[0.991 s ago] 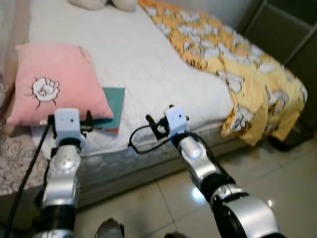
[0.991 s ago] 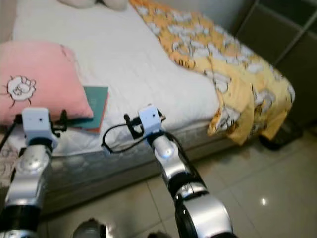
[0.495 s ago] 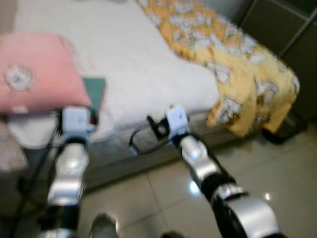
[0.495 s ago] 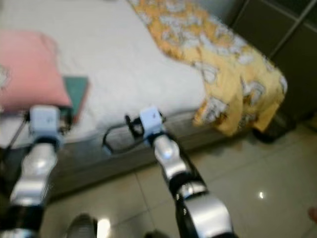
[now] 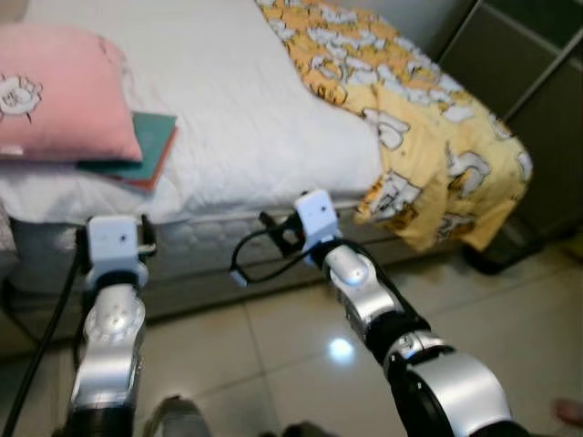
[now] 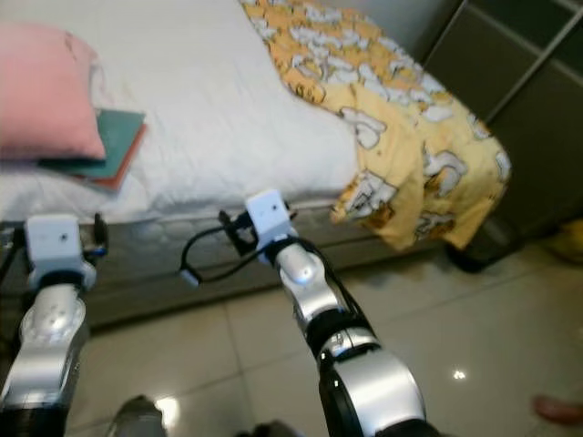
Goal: Clean up the room
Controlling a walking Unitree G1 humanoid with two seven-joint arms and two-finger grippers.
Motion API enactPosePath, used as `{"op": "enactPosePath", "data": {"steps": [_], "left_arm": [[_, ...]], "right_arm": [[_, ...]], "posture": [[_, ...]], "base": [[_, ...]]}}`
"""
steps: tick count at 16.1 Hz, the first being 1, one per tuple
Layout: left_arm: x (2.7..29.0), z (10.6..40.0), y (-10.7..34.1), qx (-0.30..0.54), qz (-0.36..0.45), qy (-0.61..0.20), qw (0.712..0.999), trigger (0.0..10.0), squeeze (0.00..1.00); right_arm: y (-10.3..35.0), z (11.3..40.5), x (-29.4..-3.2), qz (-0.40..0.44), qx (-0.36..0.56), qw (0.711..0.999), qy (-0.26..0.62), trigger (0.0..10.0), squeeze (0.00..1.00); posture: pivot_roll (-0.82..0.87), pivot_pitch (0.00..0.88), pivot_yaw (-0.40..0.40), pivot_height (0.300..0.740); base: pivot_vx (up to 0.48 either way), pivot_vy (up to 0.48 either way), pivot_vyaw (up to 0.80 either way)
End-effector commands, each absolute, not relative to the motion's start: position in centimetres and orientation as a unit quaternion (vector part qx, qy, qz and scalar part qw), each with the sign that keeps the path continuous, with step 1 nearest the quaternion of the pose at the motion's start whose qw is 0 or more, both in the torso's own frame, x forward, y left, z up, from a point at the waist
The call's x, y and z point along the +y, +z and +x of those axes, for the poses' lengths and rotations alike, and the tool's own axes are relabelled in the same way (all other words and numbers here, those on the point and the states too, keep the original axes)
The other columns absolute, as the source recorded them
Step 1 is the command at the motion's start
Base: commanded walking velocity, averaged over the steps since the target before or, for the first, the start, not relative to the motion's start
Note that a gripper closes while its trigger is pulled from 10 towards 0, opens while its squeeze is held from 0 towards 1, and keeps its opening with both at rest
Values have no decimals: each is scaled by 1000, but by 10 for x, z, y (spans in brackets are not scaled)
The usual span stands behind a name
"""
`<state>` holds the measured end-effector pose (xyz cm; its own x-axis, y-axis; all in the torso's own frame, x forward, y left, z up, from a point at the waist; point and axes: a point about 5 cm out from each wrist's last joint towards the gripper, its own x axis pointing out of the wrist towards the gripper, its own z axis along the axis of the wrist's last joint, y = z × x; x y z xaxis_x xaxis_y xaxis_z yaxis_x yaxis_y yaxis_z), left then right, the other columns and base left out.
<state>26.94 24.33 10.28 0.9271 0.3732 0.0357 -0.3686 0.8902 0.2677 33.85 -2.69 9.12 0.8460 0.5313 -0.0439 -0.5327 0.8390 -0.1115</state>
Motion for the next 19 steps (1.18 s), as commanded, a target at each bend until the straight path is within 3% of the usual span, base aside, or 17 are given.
{"op": "enactPosePath", "data": {"steps": [1, 4, 7, 10, 11, 15, 19], "left_arm": [[242, 261, 100, 14, 143, 205, 968, 10000, 0], [249, 235, 95, 27, 170, 236, 956, 10000, 0], [250, 229, 94, 35, 181, 235, 954, 10000, 0], [245, 264, 108, 20, 206, 183, 961, 10000, 0], [239, 287, 117, 9, 213, 151, 965, 10000, 0], [218, 332, 131, 3, 222, 64, 973, 10000, 0], [192, 355, 122, 33, 194, 14, 980, 10000, 0]], "right_arm": [[92, 338, -18, -60, 16, 953, 298, 10000, 0], [93, 331, 2, -64, 21, 938, 339, 10000, 0], [98, 330, 13, -61, 15, 933, 354, 10000, 0], [102, 338, -2, -57, 3, 948, 314, 10000, 0], [102, 343, -17, -50, -2, 960, 275, 10000, 0], [105, 357, -63, -40, -16, 986, 159, 10000, 0], [98, 356, -95, -50, -19, 993, 101, 10000, 0]], "posture": [[467, 115, -350, 716], [551, 140, -394, 716], [584, 136, -394, 716], [477, 86, -321, 716], [390, 54, -252, 716], [136, 1, -44, 716], [-8, 0, 41, 716]], "base": [[0, 0, 0], [0, 0, 0], [0, 0, 0], [0, 0, 0], [0, 0, 0], [0, 0, 0], [0, 0, 0]]}}
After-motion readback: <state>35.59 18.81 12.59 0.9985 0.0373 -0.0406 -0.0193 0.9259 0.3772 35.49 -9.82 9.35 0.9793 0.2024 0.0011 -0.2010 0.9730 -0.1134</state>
